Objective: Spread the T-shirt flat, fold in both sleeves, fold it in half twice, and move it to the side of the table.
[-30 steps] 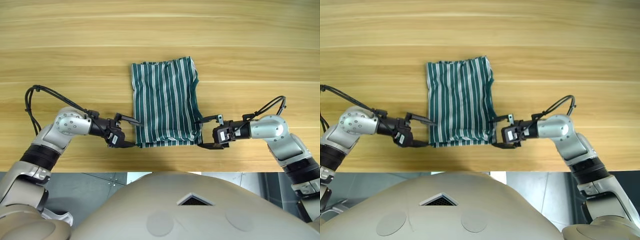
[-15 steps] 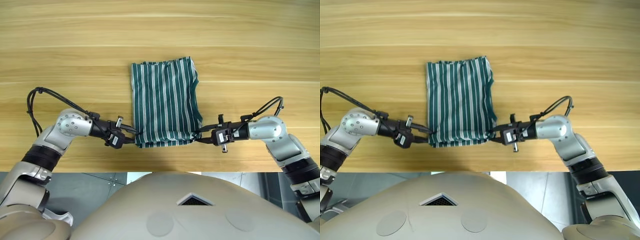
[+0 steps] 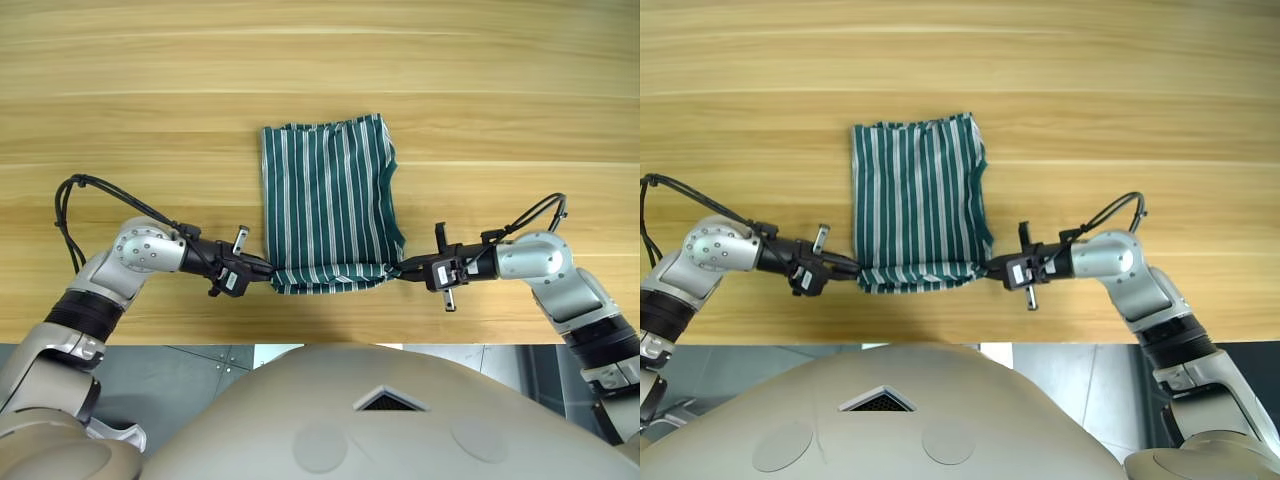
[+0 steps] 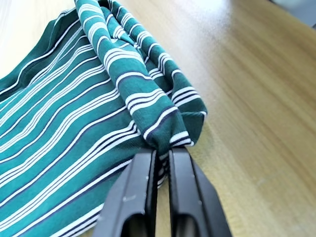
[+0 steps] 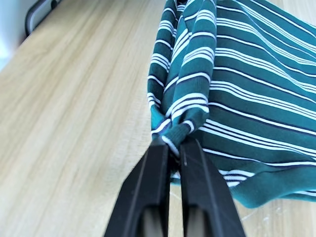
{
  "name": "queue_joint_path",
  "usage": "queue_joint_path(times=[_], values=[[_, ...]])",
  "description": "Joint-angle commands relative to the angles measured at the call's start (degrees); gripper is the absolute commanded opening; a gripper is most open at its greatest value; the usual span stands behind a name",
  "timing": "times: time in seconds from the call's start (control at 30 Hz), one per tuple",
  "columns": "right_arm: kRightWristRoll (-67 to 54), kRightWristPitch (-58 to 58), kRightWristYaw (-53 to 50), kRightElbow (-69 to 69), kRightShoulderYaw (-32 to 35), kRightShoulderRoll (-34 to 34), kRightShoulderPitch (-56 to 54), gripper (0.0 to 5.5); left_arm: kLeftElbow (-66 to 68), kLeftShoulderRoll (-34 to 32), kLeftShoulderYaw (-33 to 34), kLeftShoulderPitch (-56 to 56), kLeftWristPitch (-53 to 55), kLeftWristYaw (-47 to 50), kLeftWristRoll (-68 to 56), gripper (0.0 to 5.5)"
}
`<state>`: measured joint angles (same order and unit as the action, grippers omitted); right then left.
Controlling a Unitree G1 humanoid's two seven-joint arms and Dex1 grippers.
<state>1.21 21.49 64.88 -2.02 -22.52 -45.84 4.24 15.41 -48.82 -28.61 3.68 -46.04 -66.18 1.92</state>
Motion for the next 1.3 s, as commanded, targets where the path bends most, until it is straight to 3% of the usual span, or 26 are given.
queue_joint_path(times=[0.03,0.4,0.63,1.1,1.3], values=[[-1.87,0.19,0.77,-1.03,0.45,-0.25,-0.14,0.09,-0.28,-0.42,1.22,0.44,0.3,-0.08,-1.1,0.15],[-15.99,-0.09,7.27,-14.43,5.37,-7.82,6.99,0.09,-9.65,-6.97,3.51,-4.35,-0.36,-5.19,-12.94,0.15],[-18.04,-0.88,7.99,-16.64,7.21,-8.7,8.39,0.09,-13.28,-8.46,4.05,-6.84,-0.03,-10.77,-23.32,0.15],[-8.05,-3.3,-4.53,5.94,8.41,5.23,-11.55,0.09,11.82,11.34,12.21,11.76,10.3,-10.19,-23.57,0.15],[1.39,-2.7,-12.25,19.56,6.94,10.63,-21.22,0.09,26.72,18.8,14.65,19.6,11.35,-6.27,-17.99,0.15]])
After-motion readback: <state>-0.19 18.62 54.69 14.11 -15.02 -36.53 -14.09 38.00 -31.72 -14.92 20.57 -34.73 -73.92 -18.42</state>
